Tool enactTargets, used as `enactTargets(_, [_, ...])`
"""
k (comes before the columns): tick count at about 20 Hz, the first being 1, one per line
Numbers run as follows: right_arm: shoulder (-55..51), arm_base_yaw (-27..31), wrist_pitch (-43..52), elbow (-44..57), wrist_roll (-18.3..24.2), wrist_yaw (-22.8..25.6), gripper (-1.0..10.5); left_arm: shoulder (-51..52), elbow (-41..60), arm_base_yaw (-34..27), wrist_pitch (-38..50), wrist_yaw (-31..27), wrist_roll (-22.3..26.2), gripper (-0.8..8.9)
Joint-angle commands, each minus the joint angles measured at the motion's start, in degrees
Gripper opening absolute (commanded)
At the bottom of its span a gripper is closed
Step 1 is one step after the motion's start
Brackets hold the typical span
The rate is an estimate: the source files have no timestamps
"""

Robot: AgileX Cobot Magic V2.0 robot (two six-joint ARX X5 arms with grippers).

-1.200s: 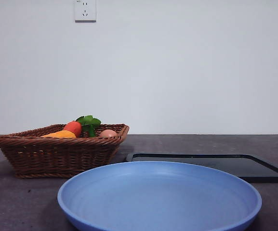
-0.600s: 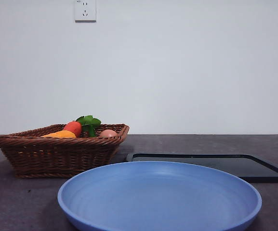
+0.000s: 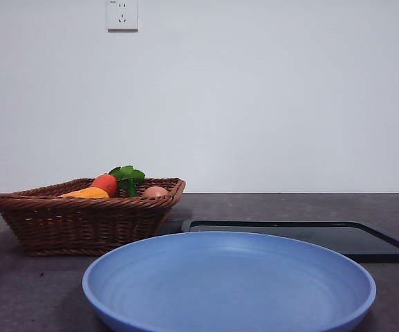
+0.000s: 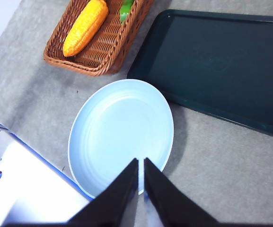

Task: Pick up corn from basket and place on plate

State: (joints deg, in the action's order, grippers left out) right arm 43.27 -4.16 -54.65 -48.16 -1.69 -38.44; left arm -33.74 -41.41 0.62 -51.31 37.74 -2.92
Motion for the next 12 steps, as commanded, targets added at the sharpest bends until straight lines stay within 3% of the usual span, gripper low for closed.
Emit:
enactTargets(1, [0.2, -0.3, 0.8, -1.0, 0.4, -0.3, 0.9, -0.3, -1.0, 0.0, 0.4, 0.3, 0.5, 1.94])
enactTargets(3, [0.2, -0.3, 1.4, -1.0, -1.0, -0.3, 2.6, -0.3, -1.0, 0.0, 0.7, 0.3, 0.3, 3.66])
enactTargets(4, [0.3, -0.3, 1.8, -1.0, -1.5, -0.3, 3.0, -0.3, -1.0, 0.0, 0.7, 0.3, 0.3, 3.94])
enactTargets(12, [7.1, -1.7, 2.4, -1.0, -2.9, -0.1, 3.0, -0.3, -1.0, 0.0, 1.4, 0.3, -0.9, 3.91])
